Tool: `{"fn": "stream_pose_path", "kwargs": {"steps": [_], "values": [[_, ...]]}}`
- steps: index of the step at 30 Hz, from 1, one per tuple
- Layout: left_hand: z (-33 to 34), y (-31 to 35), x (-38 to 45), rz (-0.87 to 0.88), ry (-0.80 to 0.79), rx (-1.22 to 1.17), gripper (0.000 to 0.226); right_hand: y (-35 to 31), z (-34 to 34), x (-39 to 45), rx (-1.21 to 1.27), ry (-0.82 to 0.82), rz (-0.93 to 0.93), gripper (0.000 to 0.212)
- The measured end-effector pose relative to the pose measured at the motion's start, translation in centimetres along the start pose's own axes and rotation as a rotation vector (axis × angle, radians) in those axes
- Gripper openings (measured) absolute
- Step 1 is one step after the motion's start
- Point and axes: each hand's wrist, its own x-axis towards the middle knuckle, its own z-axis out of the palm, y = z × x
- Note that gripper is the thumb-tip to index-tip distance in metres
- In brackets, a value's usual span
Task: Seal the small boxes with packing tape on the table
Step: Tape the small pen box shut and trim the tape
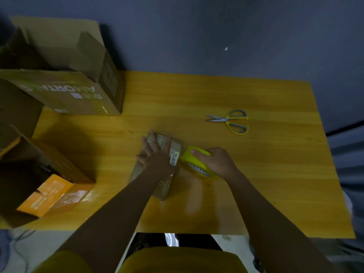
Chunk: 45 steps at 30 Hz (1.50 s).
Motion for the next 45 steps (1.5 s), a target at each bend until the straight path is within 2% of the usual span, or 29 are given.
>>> {"fn": "stream_pose_path", "kwargs": {"steps": [3,7,8,11,13,15,18,22,29,34,40,45], "values": [[0.0,-1.0,-0.3,0.035,0.049,-0.003,0.112,0.0,-0.2,-0.1,-0.020,0.001,-0.021,0.064],[0.0,-2.2,-0.5,0.078,0.089,-0.107,0.108,-0.7,-2.1,-0.7,-0.054,-0.033,-0.086,0.053],[-0.2,-2.3,-0.6,0.085,0.101,-0.137,0.107,-1.2,-2.6,-0.9,-0.077,-0.030,-0.120,0.058],[-1.7,-3.0,-1.0,0.073,0.153,-0.246,0.105,-2.8,-4.0,-1.1,-0.287,0.069,-0.208,0.070],[-3.3,-4.1,-1.2,0.077,0.219,-0.264,0.105,-3.8,-5.3,-1.2,-0.531,0.135,-0.187,0.073],[-5.0,-4.9,-1.6,0.112,0.256,-0.278,0.105,-4.4,-6.6,-1.4,-0.633,0.148,-0.154,0.078],[-7.4,-4.7,-2.4,0.150,0.287,-0.382,0.108,-5.6,-8.1,-1.9,-0.523,0.192,-0.164,0.079],[-10.4,-5.0,-3.4,0.229,0.347,-0.429,0.107,-7.4,-9.5,-2.0,-0.541,0.295,-0.227,0.082],[-14.4,-5.7,-4.9,0.300,0.425,-0.533,0.098,-10.7,-10.9,-2.8,-0.480,0.370,-0.296,0.085],[-16.8,-5.7,-6.0,0.326,0.440,-0.608,0.093,-12.3,-11.2,-3.2,-0.416,0.377,-0.317,0.090],[-19.1,-5.2,-7.6,0.380,0.497,-0.731,0.089,-13.9,-11.0,-3.4,-0.295,0.373,-0.363,0.086],[-20.5,-5.7,-8.8,0.457,0.486,-0.769,0.085,-15.3,-12.2,-4.4,-0.318,0.415,-0.366,0.083]]}}
